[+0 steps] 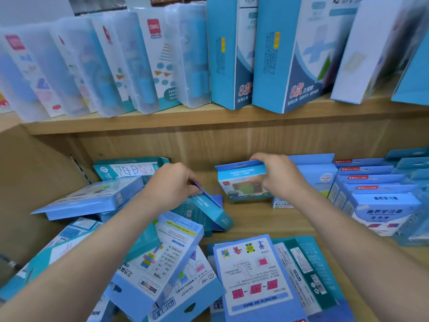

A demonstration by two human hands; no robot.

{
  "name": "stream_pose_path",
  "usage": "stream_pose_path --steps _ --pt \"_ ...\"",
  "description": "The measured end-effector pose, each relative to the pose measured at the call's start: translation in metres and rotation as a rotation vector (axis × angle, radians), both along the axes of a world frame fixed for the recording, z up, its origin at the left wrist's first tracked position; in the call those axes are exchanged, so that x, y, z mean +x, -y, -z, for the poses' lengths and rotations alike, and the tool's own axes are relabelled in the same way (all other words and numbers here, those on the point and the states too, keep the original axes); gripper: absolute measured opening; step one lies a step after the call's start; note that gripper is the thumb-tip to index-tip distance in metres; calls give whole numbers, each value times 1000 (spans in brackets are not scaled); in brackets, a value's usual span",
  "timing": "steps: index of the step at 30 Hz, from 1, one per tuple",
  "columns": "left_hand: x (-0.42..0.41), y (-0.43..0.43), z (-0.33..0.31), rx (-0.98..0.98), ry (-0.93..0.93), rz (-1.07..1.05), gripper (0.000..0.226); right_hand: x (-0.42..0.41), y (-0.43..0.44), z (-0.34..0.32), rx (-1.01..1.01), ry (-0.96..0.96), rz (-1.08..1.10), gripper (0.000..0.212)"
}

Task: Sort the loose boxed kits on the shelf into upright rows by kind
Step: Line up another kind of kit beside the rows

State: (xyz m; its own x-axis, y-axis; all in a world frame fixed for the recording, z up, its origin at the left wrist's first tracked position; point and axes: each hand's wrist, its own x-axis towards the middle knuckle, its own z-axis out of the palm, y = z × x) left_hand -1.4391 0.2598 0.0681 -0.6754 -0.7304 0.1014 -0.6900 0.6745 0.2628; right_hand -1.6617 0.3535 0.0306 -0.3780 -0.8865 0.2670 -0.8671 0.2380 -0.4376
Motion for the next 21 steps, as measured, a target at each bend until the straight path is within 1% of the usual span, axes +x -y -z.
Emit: stream_pose_path --steps 2,4,5,8,10,14,15,18,20,21 --pt "4 2 -1 -12 -13 -1 5 -2 5 7 80 -153 -3 35" --pt "8 5 0 -15 -24 8 7 -5 8 10 116 -314 8 39" --pt "9 6 0 -13 -27 8 7 -7 10 11 122 -372 24 40" --pt "9 9 2 -10 -37 0 8 -14 11 16 138 -468 84 44" --pt "7 10 2 -25 -35 6 9 -16 8 24 80 -552 96 46" --pt "3 11 3 -111 -31 6 13 -17 8 40 -49 -654 137 61" --pt "2 12 4 -137 -23 5 14 -18 8 42 -59 -693 120 60" --pt "-1 17 7 -190 -12 24 17 -22 8 49 -36 -785 77 47" --pt "-2 20 7 -179 -26 43 17 -21 6 51 14 -809 81 45" --pt "-3 21 8 -143 -31 50 16 -20 5 51 22 -814 81 44"
